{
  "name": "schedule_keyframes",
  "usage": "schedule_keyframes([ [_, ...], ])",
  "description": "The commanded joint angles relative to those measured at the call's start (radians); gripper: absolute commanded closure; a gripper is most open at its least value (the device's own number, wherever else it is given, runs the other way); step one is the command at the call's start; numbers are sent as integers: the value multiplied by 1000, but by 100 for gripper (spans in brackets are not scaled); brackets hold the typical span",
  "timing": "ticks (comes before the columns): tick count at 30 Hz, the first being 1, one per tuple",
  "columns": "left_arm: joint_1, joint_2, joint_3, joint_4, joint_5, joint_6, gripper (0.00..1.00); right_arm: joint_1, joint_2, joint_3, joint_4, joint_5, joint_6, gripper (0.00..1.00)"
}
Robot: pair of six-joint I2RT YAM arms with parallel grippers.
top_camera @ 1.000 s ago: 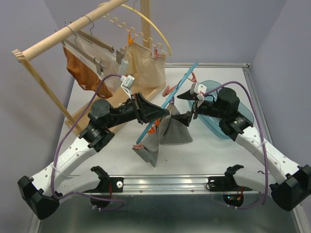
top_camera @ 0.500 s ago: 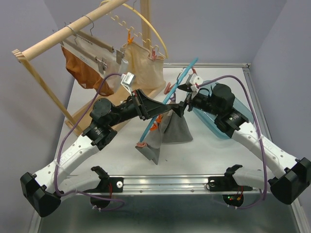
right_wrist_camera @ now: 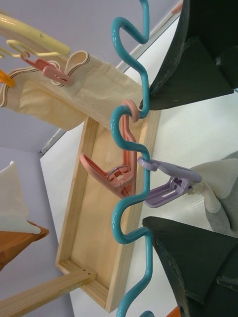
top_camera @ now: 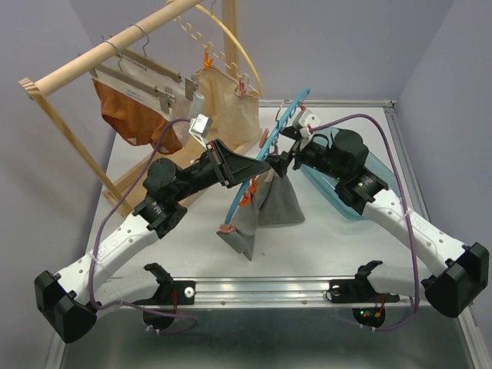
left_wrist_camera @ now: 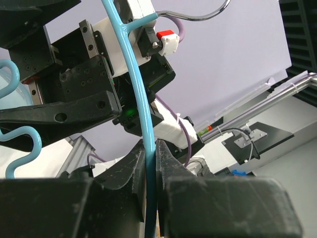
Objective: Remove the underwear clipped to the hanger
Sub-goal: Remove the underwear from the hanger.
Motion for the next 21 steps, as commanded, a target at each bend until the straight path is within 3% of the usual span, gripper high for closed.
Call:
schedule_keyframes([
  [1, -7, -21, -1, 181, -41, -27, 100, 11, 4, 69, 84, 9, 33, 9],
  [6, -7, -4, -3, 215, -45, -52, 100, 11, 21, 79, 92, 12, 52, 13],
  [11, -7, -1, -4, 229, -51, -62, 100, 12, 24, 72, 101, 15, 58, 23],
  [19, -7, -1, -15, 247, -55, -72, 100, 12, 16, 66, 101, 25, 62, 72],
  [21, -7, -6, -21, 249, -57, -72, 100, 12, 8, 61, 101, 29, 61, 77],
])
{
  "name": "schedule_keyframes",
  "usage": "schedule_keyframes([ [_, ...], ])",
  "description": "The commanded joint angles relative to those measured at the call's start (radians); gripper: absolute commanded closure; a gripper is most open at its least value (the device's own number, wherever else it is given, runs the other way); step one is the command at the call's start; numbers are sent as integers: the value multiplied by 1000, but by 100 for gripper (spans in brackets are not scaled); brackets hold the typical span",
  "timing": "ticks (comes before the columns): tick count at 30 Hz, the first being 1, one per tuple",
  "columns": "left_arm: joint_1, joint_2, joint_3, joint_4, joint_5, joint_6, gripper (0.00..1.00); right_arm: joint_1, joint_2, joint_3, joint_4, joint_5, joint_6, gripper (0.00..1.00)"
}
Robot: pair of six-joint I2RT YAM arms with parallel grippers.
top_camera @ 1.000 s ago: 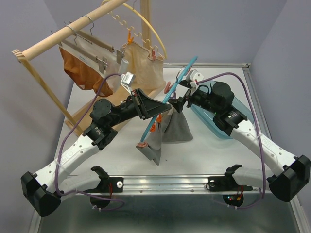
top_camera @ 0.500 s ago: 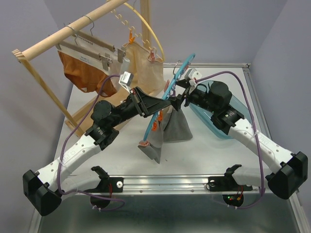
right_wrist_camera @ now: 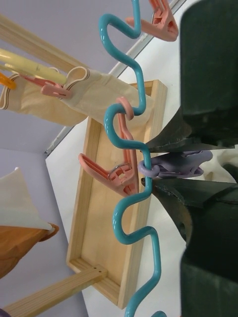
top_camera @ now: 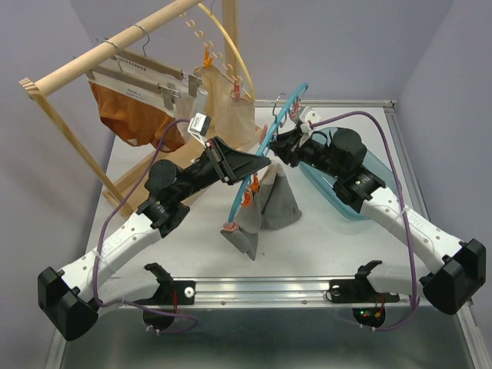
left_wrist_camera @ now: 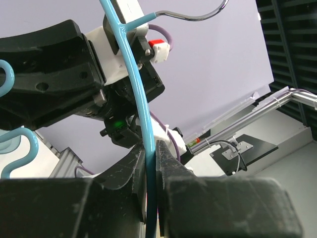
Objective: Remove the underwear clipped to the hanger
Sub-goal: Remove the underwear from the hanger.
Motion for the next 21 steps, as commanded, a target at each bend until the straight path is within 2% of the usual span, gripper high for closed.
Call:
schedule_keyframes([
  [1, -7, -28, -7, 155, -11, 5, 100, 10, -24, 51, 56, 19, 2, 77],
  [2, -7, -36, -12, 156, -14, 8, 100, 8, -31, 46, 56, 17, -1, 76],
  [3, -6, -38, -15, 156, -19, 15, 100, 8, -43, 36, 56, 13, -6, 63],
  [6, -7, -45, -25, 153, -29, 25, 100, 8, -73, 10, 56, -15, -26, 44],
  [7, -7, -47, -27, 152, -31, 32, 100, 8, -86, -12, 56, -21, -32, 29],
  [9, -6, -45, -32, 152, -34, 40, 100, 5, -121, -33, 42, -49, -52, 19],
  [11, -6, -44, -33, 150, -37, 54, 100, -2, -153, -58, 10, -78, -67, 2],
  [21, -4, -51, -33, 136, -40, 104, 100, -25, -267, -105, -274, -306, -279, 0],
])
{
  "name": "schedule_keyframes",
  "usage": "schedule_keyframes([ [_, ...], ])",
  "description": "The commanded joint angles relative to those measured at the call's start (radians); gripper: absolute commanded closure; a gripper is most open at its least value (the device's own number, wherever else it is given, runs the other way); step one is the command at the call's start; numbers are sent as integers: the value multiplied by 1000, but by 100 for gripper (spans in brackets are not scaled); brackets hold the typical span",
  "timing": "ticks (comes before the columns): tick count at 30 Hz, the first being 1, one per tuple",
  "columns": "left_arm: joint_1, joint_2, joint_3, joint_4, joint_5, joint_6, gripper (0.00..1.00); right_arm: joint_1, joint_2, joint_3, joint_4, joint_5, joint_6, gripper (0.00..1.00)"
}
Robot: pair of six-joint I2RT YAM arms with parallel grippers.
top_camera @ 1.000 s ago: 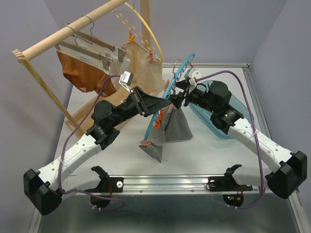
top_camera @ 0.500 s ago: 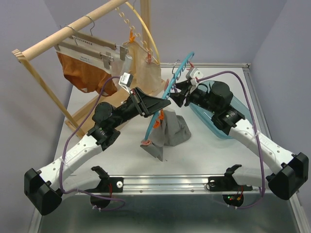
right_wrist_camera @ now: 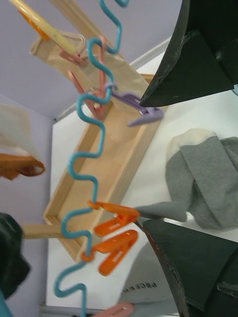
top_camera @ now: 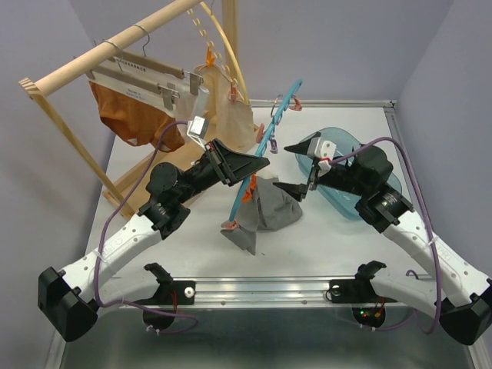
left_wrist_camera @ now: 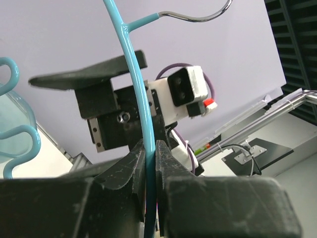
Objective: Remove the underwear clipped to the hanger
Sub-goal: Remove the underwear from the hanger, then pick up the underwear from the center of the board.
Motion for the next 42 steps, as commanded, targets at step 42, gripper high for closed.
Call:
schedule_keyframes([
  [42, 1, -364, -79, -232, -24, 267, 100, 217, 585, -170, -148, 148, -390, 12],
])
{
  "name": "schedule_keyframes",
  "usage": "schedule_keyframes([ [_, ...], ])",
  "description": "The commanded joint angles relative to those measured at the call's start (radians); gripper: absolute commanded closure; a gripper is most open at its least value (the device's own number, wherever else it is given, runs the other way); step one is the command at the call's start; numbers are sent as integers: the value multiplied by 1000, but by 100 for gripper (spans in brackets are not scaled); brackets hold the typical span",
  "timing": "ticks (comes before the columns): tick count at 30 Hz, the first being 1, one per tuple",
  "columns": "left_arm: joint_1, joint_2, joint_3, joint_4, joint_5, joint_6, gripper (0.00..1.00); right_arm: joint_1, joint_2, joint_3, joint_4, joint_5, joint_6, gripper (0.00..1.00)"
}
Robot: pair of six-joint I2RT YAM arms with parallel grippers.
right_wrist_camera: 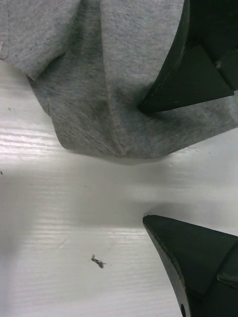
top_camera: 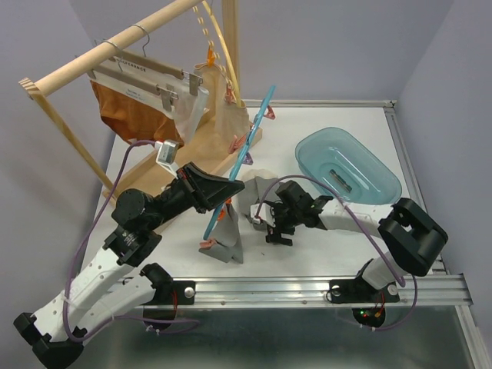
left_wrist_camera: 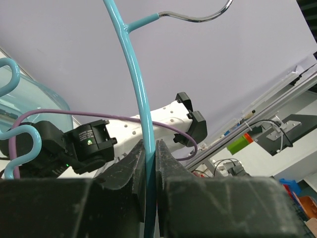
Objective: Remove the underwear clipped to the hanger
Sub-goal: Pick up the underwear from the center of the board.
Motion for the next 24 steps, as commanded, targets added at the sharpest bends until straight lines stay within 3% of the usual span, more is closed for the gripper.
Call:
schedule_keyframes([
  [1, 0, -35, -10, 70, -9, 39, 100, 12, 54, 89, 93, 34, 51, 14],
  [4, 0, -46, -14, 61, -9, 47, 100, 12, 78, 91, 95, 46, 61, 19],
  [6, 0, -57, -16, 57, -11, 52, 100, 12, 84, 83, 93, 44, 61, 28],
  [10, 0, -73, -19, 41, -14, 62, 100, 11, 71, 74, 84, 43, 67, 61],
  [11, 0, -83, -20, 38, -16, 64, 100, 11, 59, 75, 72, 38, 64, 73],
  [15, 0, -104, -28, 20, -20, 69, 100, 11, 18, 91, -9, 11, 35, 96],
  [24, 0, -138, -39, -9, -34, 84, 100, -60, -125, 175, -249, -60, -30, 99],
])
